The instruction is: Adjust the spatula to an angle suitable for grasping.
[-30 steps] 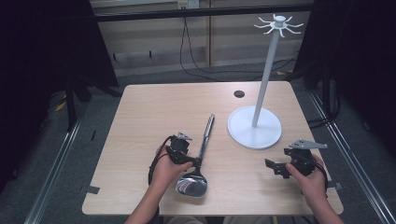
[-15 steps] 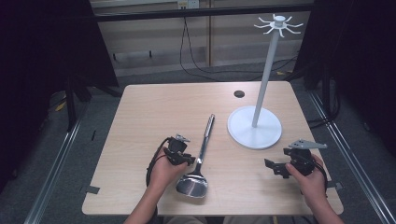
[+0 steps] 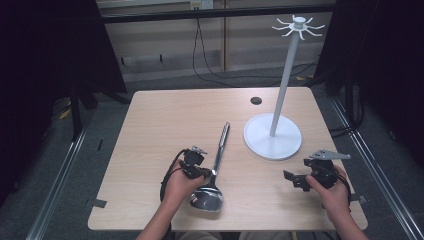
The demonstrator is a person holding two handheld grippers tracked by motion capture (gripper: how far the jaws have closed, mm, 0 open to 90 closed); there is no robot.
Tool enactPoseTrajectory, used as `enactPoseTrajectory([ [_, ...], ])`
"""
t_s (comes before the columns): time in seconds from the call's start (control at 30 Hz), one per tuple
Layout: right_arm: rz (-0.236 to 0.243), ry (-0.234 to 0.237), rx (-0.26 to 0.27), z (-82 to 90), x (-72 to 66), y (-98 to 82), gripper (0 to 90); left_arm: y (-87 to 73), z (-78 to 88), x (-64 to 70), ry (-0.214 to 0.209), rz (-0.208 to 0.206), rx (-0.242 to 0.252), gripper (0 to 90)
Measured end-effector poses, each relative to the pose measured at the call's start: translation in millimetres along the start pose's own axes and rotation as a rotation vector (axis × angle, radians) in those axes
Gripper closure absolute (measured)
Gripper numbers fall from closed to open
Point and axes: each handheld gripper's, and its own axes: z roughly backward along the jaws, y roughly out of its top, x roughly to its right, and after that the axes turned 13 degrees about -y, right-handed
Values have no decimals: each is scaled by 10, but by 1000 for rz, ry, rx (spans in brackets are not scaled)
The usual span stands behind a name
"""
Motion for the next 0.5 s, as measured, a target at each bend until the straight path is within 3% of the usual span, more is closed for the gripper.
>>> enactPoseTrajectory([
  [0.4, 4, 1, -5, -9, -21, 1, 37, 35, -93, 100, -23, -20, 2, 853],
  [0.43, 6, 2, -2, -9, -19, 2, 37, 38, -116, 119, -20, -7, 21, 853],
  [0.5, 5, 2, -2, -6, -17, 2, 37, 53, -143, 141, -32, -27, 9, 857],
])
